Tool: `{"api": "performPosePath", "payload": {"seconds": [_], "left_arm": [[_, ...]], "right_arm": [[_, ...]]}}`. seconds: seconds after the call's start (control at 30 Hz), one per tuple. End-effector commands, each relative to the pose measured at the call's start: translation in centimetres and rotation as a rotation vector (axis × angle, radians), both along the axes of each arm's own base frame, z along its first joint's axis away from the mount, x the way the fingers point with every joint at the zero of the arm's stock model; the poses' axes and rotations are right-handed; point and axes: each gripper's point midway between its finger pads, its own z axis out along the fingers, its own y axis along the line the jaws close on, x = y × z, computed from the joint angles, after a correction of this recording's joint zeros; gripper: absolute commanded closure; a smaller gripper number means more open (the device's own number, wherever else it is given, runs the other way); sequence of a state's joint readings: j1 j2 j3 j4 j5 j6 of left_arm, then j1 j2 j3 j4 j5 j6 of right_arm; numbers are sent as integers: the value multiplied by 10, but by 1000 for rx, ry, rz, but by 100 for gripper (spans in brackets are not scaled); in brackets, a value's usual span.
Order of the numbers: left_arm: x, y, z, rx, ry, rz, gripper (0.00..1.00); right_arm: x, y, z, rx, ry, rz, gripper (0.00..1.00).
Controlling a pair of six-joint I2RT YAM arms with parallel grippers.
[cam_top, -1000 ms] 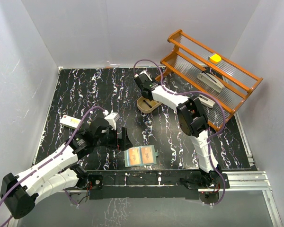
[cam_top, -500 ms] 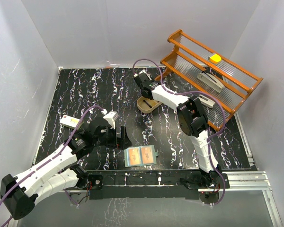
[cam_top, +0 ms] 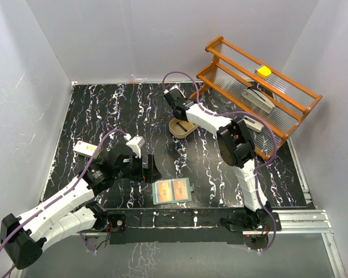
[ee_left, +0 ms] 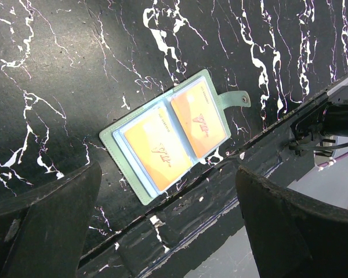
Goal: Put the credit cards into the card holder
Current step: Pick up the credit card from the storage box.
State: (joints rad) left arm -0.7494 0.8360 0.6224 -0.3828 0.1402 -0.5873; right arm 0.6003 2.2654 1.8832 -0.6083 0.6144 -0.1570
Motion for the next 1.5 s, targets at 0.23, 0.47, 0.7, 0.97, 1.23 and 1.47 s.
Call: {"api": "performPosePath", "payload": {"seconds": [0.23,0.47,0.7,0.97,1.23,1.47], "left_arm": [[-3,0,1,-12,10,6,1],[-4,2,2,-17,21,23,1],[-8,1,0,-29,41,29,1],[-9,0,3,-50,43,33,1],[-14,-3,-4,-80,94,56,1],[-13,-1,-14,-104,134,123,1]], "right_arm": [[16,0,57,36,-117,-12,87],[12,4,62,61,-105,1,93],[5,11,59,85,-73,32,97],[8,18,62,104,-60,56,100],[0,26,74,181,-53,57,100],[-28,36,86,305,-18,51,100]]}}
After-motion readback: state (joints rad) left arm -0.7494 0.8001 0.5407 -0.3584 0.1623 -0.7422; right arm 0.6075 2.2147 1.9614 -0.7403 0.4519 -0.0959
